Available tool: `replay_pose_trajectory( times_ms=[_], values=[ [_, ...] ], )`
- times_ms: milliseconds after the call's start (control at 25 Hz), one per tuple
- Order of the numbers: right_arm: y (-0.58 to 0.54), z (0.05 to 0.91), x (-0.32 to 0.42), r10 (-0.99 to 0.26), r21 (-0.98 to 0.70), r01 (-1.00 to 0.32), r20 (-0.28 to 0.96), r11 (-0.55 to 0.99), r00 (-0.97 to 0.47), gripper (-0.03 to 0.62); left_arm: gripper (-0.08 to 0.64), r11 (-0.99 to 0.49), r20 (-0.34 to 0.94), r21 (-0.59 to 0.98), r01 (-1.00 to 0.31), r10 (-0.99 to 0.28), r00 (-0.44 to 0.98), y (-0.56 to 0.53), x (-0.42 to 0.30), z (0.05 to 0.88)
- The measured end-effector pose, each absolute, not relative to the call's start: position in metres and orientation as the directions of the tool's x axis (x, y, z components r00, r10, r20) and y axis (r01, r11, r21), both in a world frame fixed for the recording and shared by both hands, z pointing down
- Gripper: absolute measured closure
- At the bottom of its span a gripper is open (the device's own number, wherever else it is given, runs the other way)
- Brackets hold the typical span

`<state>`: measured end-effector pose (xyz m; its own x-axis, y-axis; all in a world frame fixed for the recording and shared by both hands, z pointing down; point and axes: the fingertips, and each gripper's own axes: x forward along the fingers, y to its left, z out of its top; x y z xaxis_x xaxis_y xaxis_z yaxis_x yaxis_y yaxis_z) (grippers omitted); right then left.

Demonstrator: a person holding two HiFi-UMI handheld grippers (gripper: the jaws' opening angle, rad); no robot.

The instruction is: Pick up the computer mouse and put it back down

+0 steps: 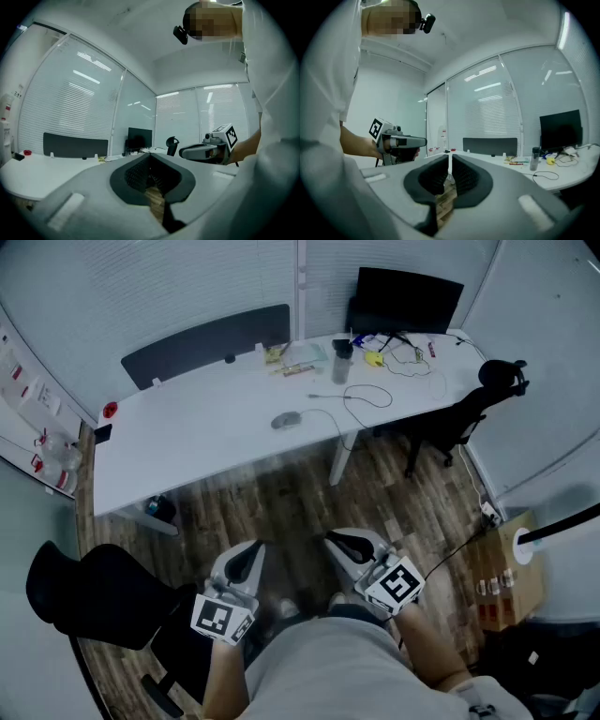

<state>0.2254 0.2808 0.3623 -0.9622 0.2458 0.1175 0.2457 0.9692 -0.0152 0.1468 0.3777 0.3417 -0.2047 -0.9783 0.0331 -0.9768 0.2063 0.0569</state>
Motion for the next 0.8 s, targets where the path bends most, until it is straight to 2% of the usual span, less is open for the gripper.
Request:
replay_pose_trajectory(
  times_ms=[800],
  values=[
    [0.302, 0.386, 0.151, 0.183, -0.05, 0.177, 0.151, 0.983, -0.972, 0.568, 0.552, 0.225, 0.059, 0.098, -0.969, -0.974, -0.22, 0.43, 0.064, 0.376]
  ],
)
